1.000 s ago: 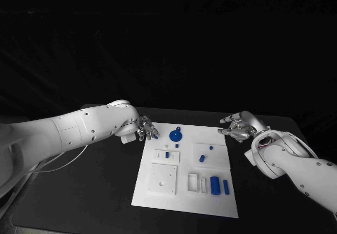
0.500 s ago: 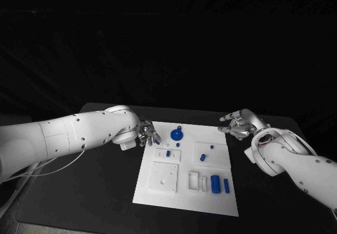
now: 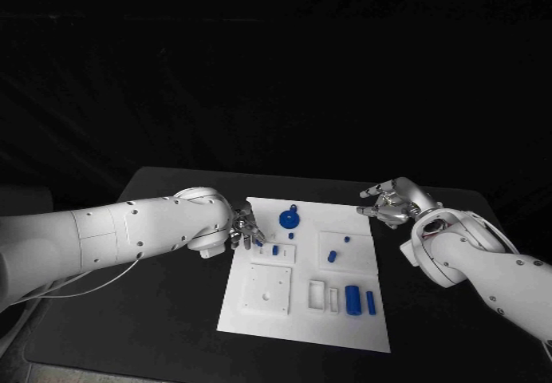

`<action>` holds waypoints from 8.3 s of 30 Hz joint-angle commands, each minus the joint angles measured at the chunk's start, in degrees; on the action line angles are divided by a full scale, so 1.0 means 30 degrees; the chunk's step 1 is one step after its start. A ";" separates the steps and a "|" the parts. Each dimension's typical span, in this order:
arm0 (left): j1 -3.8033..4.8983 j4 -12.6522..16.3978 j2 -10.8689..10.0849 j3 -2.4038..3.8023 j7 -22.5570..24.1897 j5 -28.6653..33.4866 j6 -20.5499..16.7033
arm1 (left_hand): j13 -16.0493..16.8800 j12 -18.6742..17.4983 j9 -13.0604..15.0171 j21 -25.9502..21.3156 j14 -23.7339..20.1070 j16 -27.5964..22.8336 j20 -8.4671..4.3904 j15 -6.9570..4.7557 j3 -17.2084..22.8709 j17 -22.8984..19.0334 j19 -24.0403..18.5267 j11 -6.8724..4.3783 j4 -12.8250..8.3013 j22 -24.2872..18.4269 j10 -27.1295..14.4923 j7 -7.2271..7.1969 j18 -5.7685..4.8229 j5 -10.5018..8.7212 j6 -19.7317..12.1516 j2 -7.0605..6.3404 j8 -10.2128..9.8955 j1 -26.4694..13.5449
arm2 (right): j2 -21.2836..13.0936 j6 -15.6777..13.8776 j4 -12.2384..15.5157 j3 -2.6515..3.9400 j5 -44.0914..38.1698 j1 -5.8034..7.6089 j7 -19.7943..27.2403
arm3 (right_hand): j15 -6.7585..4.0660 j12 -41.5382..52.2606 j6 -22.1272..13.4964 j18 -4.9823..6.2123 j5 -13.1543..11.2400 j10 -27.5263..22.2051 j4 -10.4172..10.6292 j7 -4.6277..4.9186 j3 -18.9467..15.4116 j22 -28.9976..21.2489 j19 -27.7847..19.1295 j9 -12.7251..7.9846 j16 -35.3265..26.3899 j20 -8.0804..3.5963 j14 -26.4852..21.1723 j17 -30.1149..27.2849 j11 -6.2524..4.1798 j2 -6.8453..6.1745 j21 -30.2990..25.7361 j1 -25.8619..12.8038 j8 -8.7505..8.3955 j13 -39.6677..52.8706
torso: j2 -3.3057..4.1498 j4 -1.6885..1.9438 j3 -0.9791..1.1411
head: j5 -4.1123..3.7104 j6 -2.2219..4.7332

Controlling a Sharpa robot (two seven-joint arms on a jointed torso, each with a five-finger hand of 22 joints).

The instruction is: Assemble the parts on the task board

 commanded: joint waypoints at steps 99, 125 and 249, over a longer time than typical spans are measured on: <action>-0.1098 -0.1710 0.1147 0.0005 0.1196 -0.2292 0.0950 | -0.0134 0.0079 0.0064 0.0082 0.0188 -0.0243 0.0041 -0.0014 0.0691 0.0168 0.0100 -0.0129 -0.0700 0.0321 0.0935 -0.0864 0.0103 0.0078 0.1019 0.0144 -0.0021 0.0163 | -0.0074 -0.0838 -0.0464 0.0010 0.2666 -0.0024 0.1392 | 0.0892 -0.5971 0.0209 0.0030 -0.0019 -0.1050 0.0214 0.0285 0.0348 -0.9695 -0.1886 -0.0017 -0.8801 0.0874 -0.1453 -1.0237 0.0524 -0.0025 -1.1769 0.0115 -0.0098 -1.4858 | -0.0017 0.0020 0.0005 | -0.0219 -0.0319; -0.1134 -0.1667 0.1193 0.0006 0.0814 -0.2084 0.1014 | -0.0124 0.0134 0.0067 0.0095 0.0200 -0.0244 0.0046 -0.0016 0.0691 0.0224 0.0112 -0.0143 -0.0698 0.0324 0.0944 -0.0889 0.0114 0.0247 0.1118 0.0131 0.0017 0.0065 | -0.0083 -0.0790 -0.0467 0.0012 0.2668 -0.0024 0.1385 | 0.0911 -0.5949 0.0186 0.0020 0.0016 -0.1083 0.0221 0.0290 0.0254 -0.9840 -0.1921 -0.0015 -0.8816 0.0892 -0.1486 -1.0300 0.0540 -0.0019 -1.1765 0.0108 -0.0094 -1.4949 | -0.0009 0.0003 0.0030 | -0.0208 -0.0396; -0.0992 -0.3958 0.2725 0.0064 1.3151 -0.2848 -0.3276 | -0.2499 -0.8389 -1.6116 -0.6451 -0.4635 -0.9560 0.2799 0.2839 0.0937 -0.7035 -0.4097 0.2884 -0.0154 -0.0890 -0.5645 0.1093 0.0818 -0.6460 0.1555 -0.2823 -0.4965 0.5753 | -0.0076 0.1189 -0.1393 0.0007 0.8695 -0.0098 0.6823 | 0.3534 -1.3912 0.0252 0.0754 0.0212 -0.2726 -0.0825 0.0908 0.4296 -2.0998 -0.7379 -0.0018 -1.5284 0.3792 -0.5177 -1.7701 0.2529 0.0523 -1.1682 -0.0247 -0.0089 -1.8561 | 0.0057 -0.0032 -0.0014 | -0.0636 -0.0073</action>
